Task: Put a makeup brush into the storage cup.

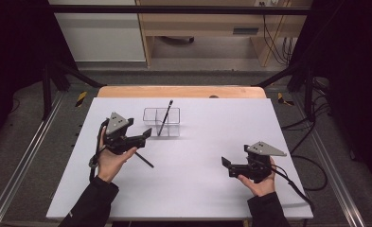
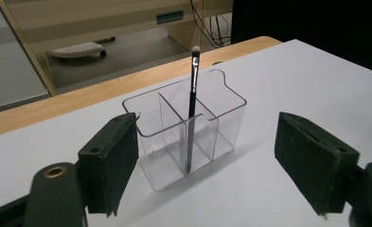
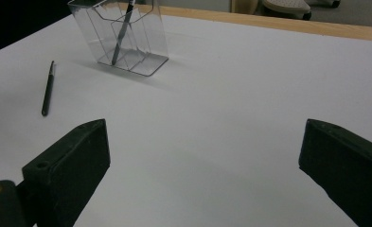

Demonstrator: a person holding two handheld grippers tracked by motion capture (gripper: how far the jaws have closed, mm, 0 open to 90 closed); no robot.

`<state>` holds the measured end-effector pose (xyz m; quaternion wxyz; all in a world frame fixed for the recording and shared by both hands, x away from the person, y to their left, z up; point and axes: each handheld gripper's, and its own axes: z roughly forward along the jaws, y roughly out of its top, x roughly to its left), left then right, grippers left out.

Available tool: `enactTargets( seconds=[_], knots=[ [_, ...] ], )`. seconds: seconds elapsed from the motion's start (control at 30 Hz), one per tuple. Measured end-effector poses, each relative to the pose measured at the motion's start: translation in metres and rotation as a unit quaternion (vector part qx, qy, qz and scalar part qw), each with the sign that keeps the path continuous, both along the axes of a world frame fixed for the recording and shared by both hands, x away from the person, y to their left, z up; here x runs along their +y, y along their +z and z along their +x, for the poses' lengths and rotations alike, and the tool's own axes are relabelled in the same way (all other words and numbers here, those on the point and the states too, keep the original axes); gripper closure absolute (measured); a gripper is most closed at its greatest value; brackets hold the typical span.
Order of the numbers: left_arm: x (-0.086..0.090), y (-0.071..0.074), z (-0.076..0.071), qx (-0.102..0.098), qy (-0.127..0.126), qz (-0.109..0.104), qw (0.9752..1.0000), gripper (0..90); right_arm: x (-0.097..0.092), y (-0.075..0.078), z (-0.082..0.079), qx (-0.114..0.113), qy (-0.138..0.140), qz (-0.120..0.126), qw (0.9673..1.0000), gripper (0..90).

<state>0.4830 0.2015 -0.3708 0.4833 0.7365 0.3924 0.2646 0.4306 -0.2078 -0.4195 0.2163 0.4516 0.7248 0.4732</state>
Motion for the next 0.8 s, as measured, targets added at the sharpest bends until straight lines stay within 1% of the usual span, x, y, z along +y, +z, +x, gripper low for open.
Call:
enactTargets(
  seconds=[0.13, 0.27, 0.3, 0.4, 0.5, 0.53, 0.57, 0.6, 0.7, 0.8],
  knots=[
    [0.004, -0.002, -0.009, 0.001, -0.003, -0.001, 1.0, 19.0, -0.001, 0.001, 0.0, -0.001, -0.001, 0.003, 1.0, 3.4],
    [0.007, -0.006, -0.015, 0.005, -0.003, 0.001, 1.0, 16.9, -0.001, 0.001, -0.001, -0.003, -0.003, 0.003, 1.0, 3.5],
    [0.008, -0.009, -0.018, 0.009, -0.004, 0.001, 1.0, 16.6, -0.002, 0.002, -0.001, -0.003, -0.004, 0.005, 1.0, 3.5],
    [0.012, -0.014, -0.024, 0.011, -0.003, 0.004, 0.9999, 16.0, -0.003, 0.002, -0.001, -0.005, -0.005, 0.007, 1.0, 3.5],
    [0.014, -0.017, -0.028, 0.014, -0.004, 0.002, 0.9999, 15.5, -0.004, 0.003, -0.001, -0.007, -0.005, 0.007, 0.9999, 3.4],
    [0.016, -0.022, -0.032, 0.017, -0.004, 0.0, 0.9998, 15.4, -0.004, 0.003, -0.001, -0.007, -0.005, 0.007, 0.9999, 3.5],
    [0.016, -0.022, -0.032, 0.017, -0.004, 0.0, 0.9998, 15.3, -0.004, 0.003, -0.001, -0.007, -0.005, 0.008, 0.9999, 3.5],
    [0.018, -0.026, -0.035, 0.02, -0.004, 0.002, 0.9998, 15.2, -0.004, 0.003, -0.001, -0.008, -0.006, 0.009, 0.9999, 3.4],
    [0.019, -0.03, -0.039, 0.025, -0.001, 0.007, 0.9997, 14.8, -0.005, 0.003, -0.002, -0.008, -0.006, 0.009, 0.9999, 3.5],
    [0.021, -0.033, -0.041, 0.029, 0.003, 0.009, 0.9995, 14.1, -0.005, 0.003, -0.002, -0.008, -0.006, 0.009, 0.9999, 3.5]
  ],
)
